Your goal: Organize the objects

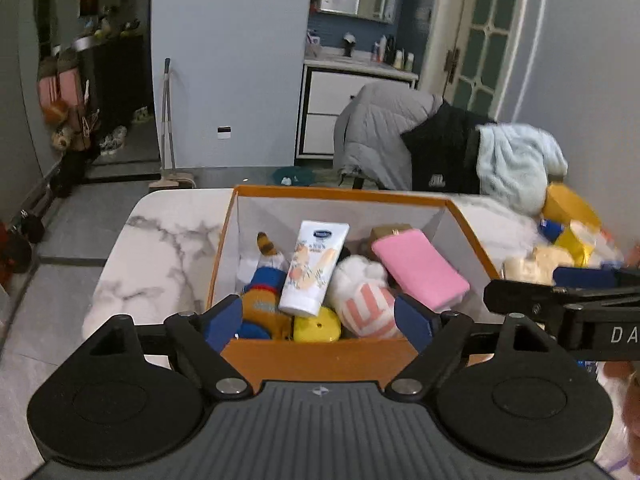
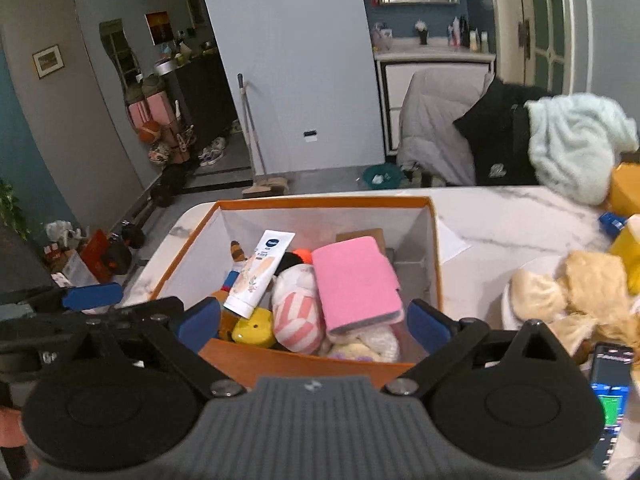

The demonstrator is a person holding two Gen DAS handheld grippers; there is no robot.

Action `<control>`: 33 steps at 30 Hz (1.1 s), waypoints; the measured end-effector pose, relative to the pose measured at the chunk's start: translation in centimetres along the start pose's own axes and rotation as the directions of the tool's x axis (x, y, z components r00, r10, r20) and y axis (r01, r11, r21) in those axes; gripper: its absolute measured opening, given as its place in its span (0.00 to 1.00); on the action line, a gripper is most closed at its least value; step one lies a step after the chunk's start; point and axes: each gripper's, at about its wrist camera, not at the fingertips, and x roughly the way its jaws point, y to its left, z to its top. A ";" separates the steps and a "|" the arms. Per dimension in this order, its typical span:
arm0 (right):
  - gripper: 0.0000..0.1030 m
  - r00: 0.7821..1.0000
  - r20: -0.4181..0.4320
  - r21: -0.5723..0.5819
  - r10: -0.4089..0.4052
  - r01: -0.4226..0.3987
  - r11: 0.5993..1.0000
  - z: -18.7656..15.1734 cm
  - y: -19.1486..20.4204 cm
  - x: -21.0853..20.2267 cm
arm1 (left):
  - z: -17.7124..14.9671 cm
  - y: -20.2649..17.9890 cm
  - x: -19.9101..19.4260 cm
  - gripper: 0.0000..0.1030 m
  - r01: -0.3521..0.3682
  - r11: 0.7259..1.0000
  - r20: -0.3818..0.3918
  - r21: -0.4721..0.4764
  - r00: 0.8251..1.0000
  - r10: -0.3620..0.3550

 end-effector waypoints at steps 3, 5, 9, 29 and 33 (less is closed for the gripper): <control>0.99 0.999 0.020 -0.017 -0.034 0.034 0.999 -0.7 0.4 -1.2 | -0.9 -0.6 -1.0 0.99 -0.056 0.998 0.031 0.011 0.998 0.055; 0.99 0.999 0.025 -0.008 -0.045 0.045 0.999 -1.1 0.4 -1.7 | -1.1 -0.5 -1.2 0.99 -0.072 0.997 0.037 0.017 0.997 0.071; 0.99 0.997 0.023 0.020 -0.074 0.073 0.997 -1.9 0.6 -2.1 | -1.3 0.1 -1.8 0.99 -0.090 0.996 0.047 0.000 0.995 0.090; 0.99 0.995 0.048 0.005 -0.084 0.084 0.996 -3.6 2.1 -2.6 | -3.0 0.8 -2.0 1.00 -0.081 0.995 -0.028 -0.062 0.996 0.079; 0.99 0.995 0.058 0.003 -0.078 0.078 0.997 -3.8 1.9 -2.8 | -3.1 0.6 -1.6 1.00 -0.065 0.995 -0.042 -0.070 0.997 0.062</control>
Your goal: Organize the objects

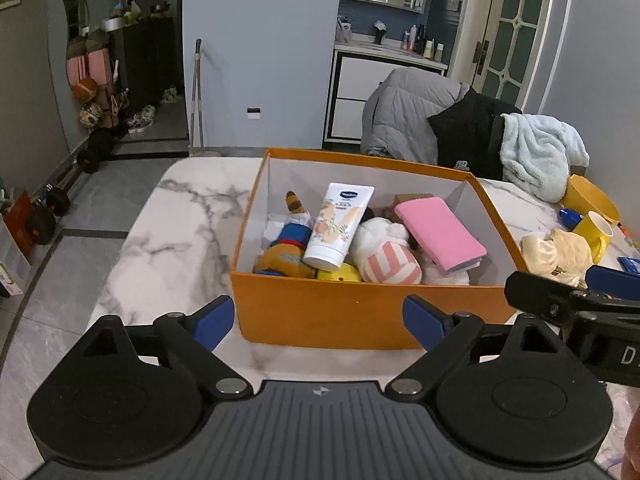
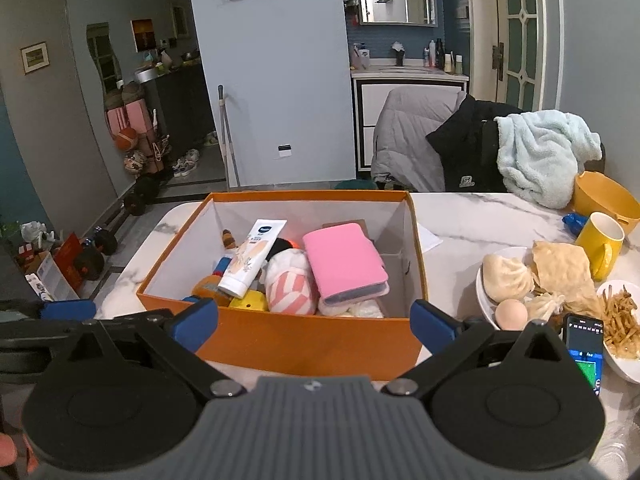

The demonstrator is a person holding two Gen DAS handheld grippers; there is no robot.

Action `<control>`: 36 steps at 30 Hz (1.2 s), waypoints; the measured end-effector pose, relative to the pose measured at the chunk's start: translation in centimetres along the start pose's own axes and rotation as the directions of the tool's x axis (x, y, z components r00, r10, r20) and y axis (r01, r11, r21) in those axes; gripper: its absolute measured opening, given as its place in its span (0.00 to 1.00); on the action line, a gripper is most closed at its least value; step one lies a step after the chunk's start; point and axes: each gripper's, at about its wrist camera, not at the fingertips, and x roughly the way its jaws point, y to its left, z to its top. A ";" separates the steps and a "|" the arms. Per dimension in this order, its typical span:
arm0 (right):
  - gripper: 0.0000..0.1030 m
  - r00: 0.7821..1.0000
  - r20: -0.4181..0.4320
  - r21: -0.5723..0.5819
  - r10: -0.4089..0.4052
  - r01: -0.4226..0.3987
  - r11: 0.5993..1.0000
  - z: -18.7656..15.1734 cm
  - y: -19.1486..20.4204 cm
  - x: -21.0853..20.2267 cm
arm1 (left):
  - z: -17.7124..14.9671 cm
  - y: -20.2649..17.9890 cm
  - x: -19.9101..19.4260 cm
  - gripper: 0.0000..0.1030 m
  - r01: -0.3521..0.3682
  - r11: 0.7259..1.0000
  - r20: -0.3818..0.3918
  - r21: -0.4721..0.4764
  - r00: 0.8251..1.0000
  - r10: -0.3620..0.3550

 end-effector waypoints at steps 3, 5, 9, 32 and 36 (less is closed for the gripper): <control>0.99 1.000 0.029 -0.005 -0.008 0.008 1.000 -0.1 -0.1 -0.1 | -0.1 -0.4 0.3 1.00 -0.016 1.000 0.000 0.016 1.000 0.016; 0.99 0.999 0.041 0.002 -0.025 0.025 1.000 0.0 -0.2 -0.1 | -0.1 -0.7 0.4 1.00 -0.040 0.999 -0.001 0.032 0.999 0.040; 0.99 0.998 0.042 0.047 -0.047 0.045 0.998 0.0 -0.8 0.2 | -0.4 -1.1 0.6 1.00 -0.052 0.998 -0.004 0.045 0.999 0.053; 0.99 0.998 -0.019 0.038 -0.062 0.063 0.997 0.0 -0.5 0.8 | 0.2 -1.4 -0.5 1.00 -0.082 0.993 0.057 0.079 0.995 0.078; 0.99 0.998 -0.025 0.038 -0.065 0.066 0.997 0.0 -0.5 0.9 | 0.2 -1.5 -0.4 1.00 -0.086 0.993 0.054 0.083 0.995 0.081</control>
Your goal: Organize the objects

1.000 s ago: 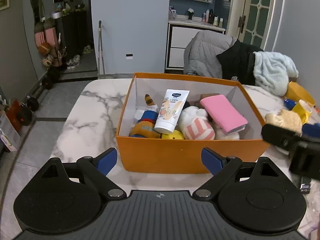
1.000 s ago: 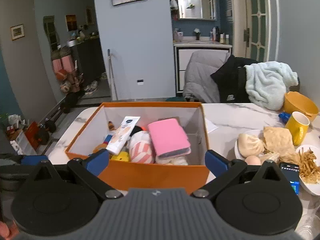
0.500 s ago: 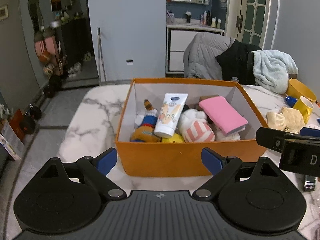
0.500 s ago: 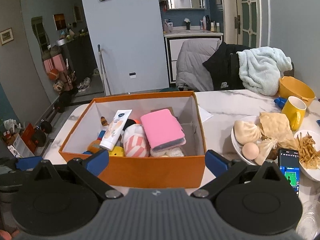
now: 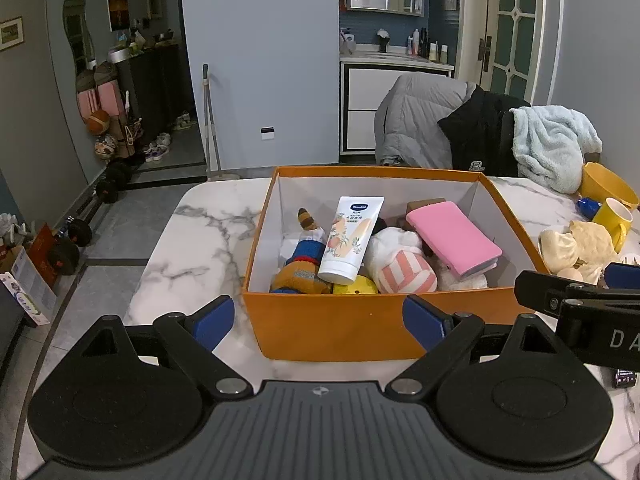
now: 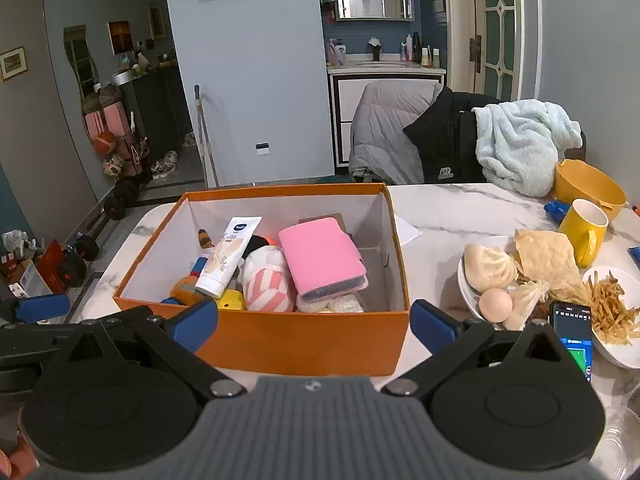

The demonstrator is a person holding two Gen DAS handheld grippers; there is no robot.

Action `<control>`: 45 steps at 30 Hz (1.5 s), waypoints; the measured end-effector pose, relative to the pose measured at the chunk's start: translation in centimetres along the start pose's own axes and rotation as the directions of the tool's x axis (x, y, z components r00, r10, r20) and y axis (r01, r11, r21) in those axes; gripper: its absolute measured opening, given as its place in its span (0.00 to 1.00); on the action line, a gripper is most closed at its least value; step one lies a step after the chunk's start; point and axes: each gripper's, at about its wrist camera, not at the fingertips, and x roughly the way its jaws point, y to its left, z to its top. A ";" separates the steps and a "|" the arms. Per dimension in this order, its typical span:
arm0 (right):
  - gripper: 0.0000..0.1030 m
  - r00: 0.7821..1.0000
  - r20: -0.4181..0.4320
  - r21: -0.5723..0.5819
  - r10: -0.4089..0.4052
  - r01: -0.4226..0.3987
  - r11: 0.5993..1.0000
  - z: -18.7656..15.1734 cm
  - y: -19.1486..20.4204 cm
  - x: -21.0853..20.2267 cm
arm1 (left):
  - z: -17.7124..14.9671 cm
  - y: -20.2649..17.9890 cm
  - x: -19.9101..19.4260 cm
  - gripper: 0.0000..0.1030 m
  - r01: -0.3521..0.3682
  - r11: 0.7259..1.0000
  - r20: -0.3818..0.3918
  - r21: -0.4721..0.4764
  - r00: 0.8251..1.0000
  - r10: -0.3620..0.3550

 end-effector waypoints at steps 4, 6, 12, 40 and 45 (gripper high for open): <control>0.99 1.000 -0.005 -0.002 -0.003 0.003 1.000 -0.1 0.0 0.1 | -0.1 -0.1 0.1 1.00 -0.003 1.000 -0.001 0.005 1.000 0.003; 0.99 1.000 -0.008 -0.003 -0.006 0.006 1.000 -0.1 0.0 0.1 | -0.2 -0.1 0.2 1.00 -0.003 1.000 -0.004 0.004 1.000 0.003; 0.99 1.000 -0.012 -0.007 -0.014 0.014 1.000 -0.2 0.1 0.2 | -0.3 -0.2 0.2 1.00 -0.003 1.000 -0.008 0.007 1.000 0.003; 0.99 1.000 -0.014 -0.007 -0.014 0.014 1.000 -0.3 0.0 0.3 | -0.3 -0.1 0.2 1.00 -0.002 1.000 -0.004 0.010 1.000 0.002; 0.99 1.000 -0.014 -0.007 -0.014 0.014 1.000 -0.3 0.0 0.3 | -0.3 -0.1 0.2 1.00 -0.001 1.000 -0.004 0.011 1.000 0.001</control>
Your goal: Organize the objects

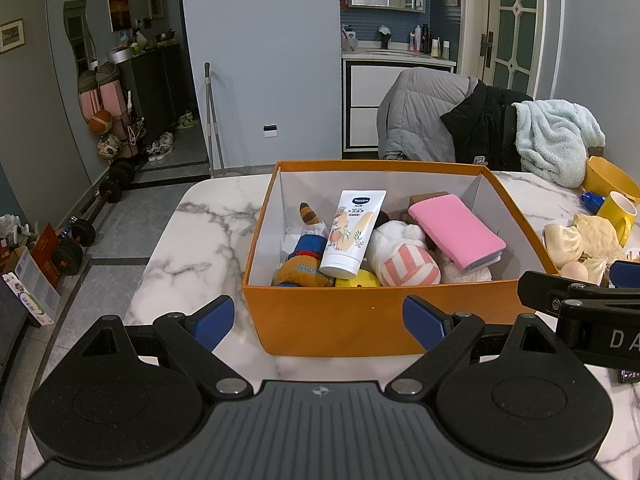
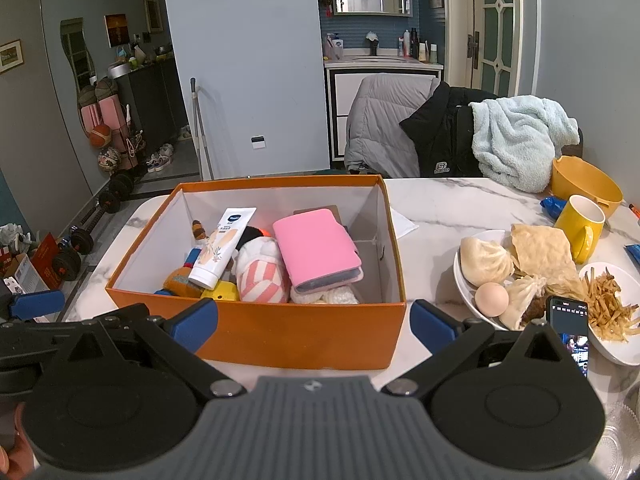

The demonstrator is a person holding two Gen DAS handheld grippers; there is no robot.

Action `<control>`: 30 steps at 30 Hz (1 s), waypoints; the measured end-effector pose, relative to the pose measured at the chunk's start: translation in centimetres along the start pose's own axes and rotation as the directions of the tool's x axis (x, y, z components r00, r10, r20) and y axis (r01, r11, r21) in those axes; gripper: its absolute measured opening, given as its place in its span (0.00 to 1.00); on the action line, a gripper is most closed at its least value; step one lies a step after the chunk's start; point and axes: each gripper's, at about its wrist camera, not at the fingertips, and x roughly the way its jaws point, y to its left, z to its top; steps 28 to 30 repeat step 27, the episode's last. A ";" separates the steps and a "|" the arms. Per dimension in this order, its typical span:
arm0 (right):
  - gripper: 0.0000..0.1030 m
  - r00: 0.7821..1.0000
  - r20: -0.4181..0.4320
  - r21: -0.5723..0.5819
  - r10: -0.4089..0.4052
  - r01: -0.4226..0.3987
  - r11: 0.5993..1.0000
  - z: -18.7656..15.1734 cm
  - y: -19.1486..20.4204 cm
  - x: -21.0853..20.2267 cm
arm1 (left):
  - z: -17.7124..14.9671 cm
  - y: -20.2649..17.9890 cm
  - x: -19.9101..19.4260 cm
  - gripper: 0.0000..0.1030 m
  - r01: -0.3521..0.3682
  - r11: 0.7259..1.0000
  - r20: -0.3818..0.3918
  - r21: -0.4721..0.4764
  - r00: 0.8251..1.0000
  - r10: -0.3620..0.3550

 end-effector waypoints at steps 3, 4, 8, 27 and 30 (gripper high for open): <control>0.99 1.000 0.000 0.000 0.000 0.000 1.000 0.0 0.0 0.0 | 0.0 0.0 0.0 1.00 0.001 1.000 0.000 0.000 1.000 -0.001; 0.99 1.000 0.000 -0.001 0.000 0.000 1.000 0.0 0.0 0.0 | 0.0 0.0 0.0 1.00 0.001 1.000 0.000 0.001 1.000 -0.001; 0.99 1.000 -0.001 -0.001 0.000 0.000 1.000 0.0 0.0 0.0 | 0.0 0.0 0.0 1.00 0.004 1.000 0.000 0.000 1.000 -0.004; 0.99 1.000 -0.001 -0.001 0.002 -0.002 1.000 -0.4 -0.2 0.2 | -0.5 0.2 0.0 1.00 0.003 1.000 0.017 0.001 1.000 -0.003; 0.99 1.000 -0.001 -0.001 0.002 -0.002 1.000 -0.4 -0.2 0.2 | -0.5 0.2 0.0 1.00 0.003 1.000 0.017 0.001 1.000 -0.003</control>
